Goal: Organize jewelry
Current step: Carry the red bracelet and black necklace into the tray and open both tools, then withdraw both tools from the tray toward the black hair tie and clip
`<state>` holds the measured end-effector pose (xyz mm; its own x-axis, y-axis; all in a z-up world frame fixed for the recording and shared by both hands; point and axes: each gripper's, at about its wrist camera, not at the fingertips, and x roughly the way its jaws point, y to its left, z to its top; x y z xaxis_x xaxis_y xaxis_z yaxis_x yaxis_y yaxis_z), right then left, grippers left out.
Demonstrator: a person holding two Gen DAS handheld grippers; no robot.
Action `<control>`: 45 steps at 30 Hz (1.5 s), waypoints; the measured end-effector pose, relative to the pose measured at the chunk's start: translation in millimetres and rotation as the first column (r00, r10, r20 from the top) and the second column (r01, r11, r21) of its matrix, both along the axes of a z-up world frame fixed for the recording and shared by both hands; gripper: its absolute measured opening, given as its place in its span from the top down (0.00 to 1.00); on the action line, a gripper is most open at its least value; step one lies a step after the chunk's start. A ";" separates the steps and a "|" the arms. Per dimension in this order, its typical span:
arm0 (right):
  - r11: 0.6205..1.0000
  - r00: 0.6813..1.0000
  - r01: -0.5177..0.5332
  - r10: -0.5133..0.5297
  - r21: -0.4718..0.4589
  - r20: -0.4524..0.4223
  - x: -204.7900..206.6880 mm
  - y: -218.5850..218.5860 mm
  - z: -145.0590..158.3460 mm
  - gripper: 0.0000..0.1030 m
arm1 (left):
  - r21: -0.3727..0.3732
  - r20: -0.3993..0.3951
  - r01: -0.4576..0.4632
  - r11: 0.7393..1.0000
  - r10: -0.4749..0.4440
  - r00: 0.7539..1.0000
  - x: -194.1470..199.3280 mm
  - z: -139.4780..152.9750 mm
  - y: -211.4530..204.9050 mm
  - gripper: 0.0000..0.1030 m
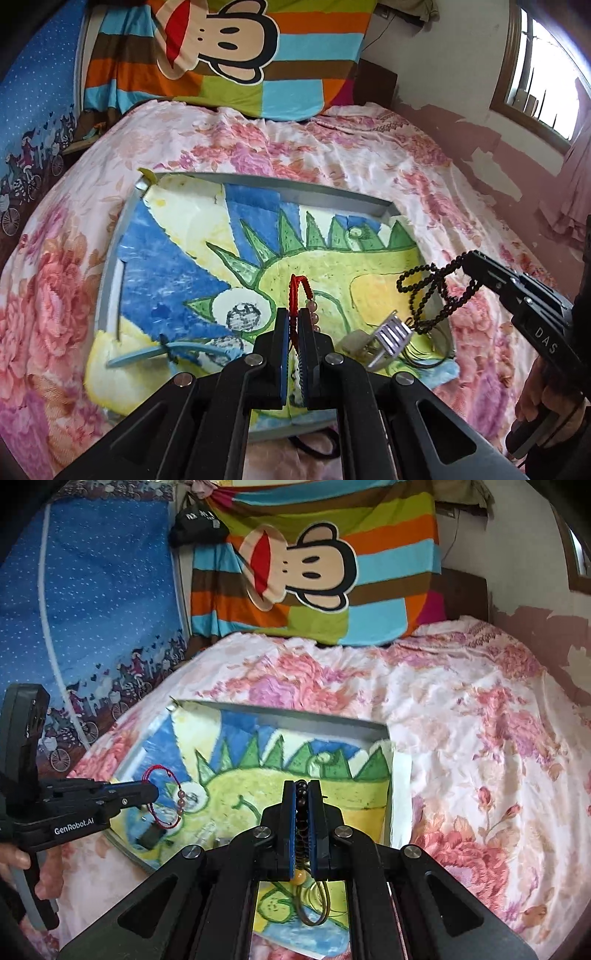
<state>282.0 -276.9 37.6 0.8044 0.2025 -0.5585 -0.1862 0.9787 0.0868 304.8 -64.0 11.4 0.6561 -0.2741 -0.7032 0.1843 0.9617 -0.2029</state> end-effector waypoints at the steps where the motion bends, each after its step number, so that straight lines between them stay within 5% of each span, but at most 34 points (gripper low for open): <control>1: 1.000 1.000 0.001 -0.001 0.002 -0.011 2.7 -0.7 -6.2 0.95 | 0.000 -0.005 0.001 1.000 -0.001 1.000 2.9 -3.4 -1.0 0.95; 12: 1.000 0.998 0.017 -0.015 0.017 -0.064 2.3 -11.7 -42.8 0.95 | -0.017 -0.057 0.002 1.000 -0.003 0.998 16.6 -26.6 -8.0 0.95; 33: 0.999 0.995 0.050 -0.051 -0.020 -0.085 -3.7 -20.6 -52.2 0.89 | -0.007 -0.085 -0.015 1.000 0.014 0.996 19.7 -34.5 -11.1 0.92; 37: 0.998 0.996 0.060 -0.061 -0.020 -0.057 -12.1 -23.3 -46.1 0.66 | -0.027 -0.051 -0.023 0.999 0.022 0.998 12.6 -26.2 -9.6 0.64; 41: 0.997 0.997 0.070 -0.071 -0.038 -0.020 -24.1 -24.5 -35.1 0.65 | -0.051 0.001 -0.054 0.997 0.054 0.999 2.1 -13.2 -4.1 0.40; 45: 0.995 0.995 0.090 -0.088 -0.039 0.053 -45.5 -26.4 -16.8 0.45 | -0.075 0.063 -0.079 0.994 0.084 0.995 -15.4 4.8 4.4 0.23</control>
<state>236.5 -303.3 20.8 0.8459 0.1061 -0.5226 -0.1012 0.9941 0.0381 289.4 -59.6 16.2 0.7222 -0.2668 -0.6381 0.1214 0.9572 -0.2629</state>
